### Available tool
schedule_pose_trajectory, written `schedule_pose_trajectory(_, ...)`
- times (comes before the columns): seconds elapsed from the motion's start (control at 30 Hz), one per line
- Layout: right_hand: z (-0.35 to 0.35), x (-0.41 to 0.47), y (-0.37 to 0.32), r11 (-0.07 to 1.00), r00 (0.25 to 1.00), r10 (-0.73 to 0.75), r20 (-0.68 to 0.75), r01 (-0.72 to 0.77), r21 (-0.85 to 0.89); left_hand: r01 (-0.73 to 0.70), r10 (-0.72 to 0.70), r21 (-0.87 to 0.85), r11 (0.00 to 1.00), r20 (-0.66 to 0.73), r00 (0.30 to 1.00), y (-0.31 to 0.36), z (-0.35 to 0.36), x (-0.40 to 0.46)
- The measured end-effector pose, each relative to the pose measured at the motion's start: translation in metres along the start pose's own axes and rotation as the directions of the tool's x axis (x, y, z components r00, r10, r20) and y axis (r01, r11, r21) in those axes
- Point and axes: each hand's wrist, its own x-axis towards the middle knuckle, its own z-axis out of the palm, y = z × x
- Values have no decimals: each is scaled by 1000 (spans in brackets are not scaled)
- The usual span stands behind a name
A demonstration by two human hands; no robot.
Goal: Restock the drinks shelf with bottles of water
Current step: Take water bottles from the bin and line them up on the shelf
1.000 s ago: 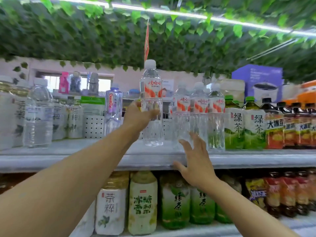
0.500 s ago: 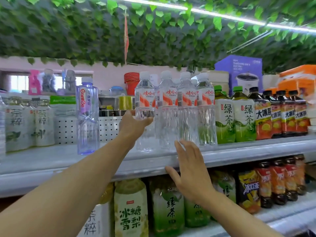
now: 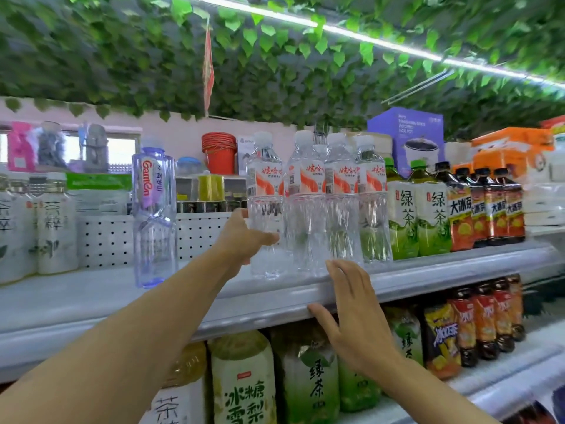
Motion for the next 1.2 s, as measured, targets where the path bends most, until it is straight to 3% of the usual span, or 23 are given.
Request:
schedule_pose_trajectory(0.27, -5, 12, -23, 990, 991, 134, 23, -135, 46, -5, 5, -42, 999, 10, 1000, -7, 16, 22)
schedule_pose_trajectory(0.6, -17, 43, -41, 962, 955, 274, -112, -271, 39, 38, -33, -63, 997, 85, 996, -6, 23, 33)
schedule_pose_trajectory(0.73, -20, 59, -50, 940, 932, 339, -128, -341, 6, 58, -66, 55, 997, 173, 983, -7, 16, 34)
schedule_pose_trajectory(1.2, -14, 68, -56, 922, 912, 367, -186, -383, -61, 1, -16, 84, 996, 182, 983, -11, 18, 37)
